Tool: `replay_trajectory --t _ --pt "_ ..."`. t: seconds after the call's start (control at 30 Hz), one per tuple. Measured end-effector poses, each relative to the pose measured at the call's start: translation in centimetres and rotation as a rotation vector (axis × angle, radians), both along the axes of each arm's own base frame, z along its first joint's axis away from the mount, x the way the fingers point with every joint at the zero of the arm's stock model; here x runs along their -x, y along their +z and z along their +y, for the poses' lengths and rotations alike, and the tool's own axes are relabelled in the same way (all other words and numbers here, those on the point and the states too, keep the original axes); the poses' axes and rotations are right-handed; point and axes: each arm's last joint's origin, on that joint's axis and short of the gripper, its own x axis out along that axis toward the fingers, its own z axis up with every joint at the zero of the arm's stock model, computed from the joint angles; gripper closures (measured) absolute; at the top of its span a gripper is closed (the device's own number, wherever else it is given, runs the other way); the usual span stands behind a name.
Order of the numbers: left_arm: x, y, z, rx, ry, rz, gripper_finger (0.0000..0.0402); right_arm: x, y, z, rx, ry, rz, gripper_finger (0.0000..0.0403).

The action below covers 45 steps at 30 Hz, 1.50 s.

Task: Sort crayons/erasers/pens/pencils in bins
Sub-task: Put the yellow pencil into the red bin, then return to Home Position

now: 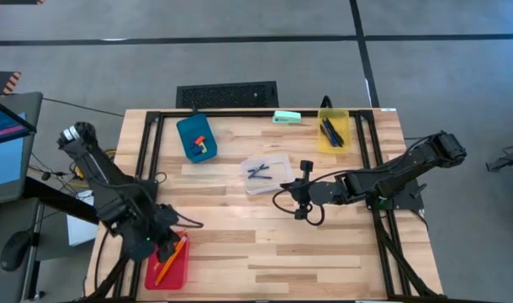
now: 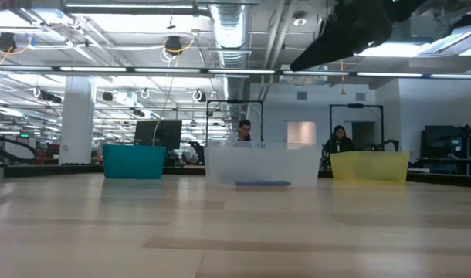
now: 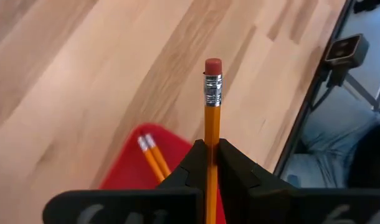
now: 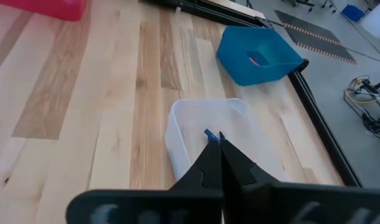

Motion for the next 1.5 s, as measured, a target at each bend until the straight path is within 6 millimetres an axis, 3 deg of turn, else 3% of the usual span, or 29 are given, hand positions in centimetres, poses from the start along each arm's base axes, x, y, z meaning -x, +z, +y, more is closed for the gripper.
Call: replay_trajectory --t 0.37,0.83,1.1,1.5 --pt "2.3 -4.3 -1.2 0.096 0.107 0.035 0.0399 -0.1 0.1 0.0 0.001 0.001 -0.009 0.0399" --pt "2.6 -7.1 -1.2 0.158 0.133 0.119 0.0399 -0.1 0.0 -0.4 0.003 -0.013 0.0 0.04" --pt "2.7 -7.4 -1.1 0.159 0.126 0.135 0.0386 -0.1 -0.1 -0.4 0.006 -0.013 0.008 0.0398" --pt "2.0 -7.3 -1.0 0.179 0.113 0.121 0.0307 -0.1 -0.1 -0.4 0.007 -0.012 0.009 0.0399"
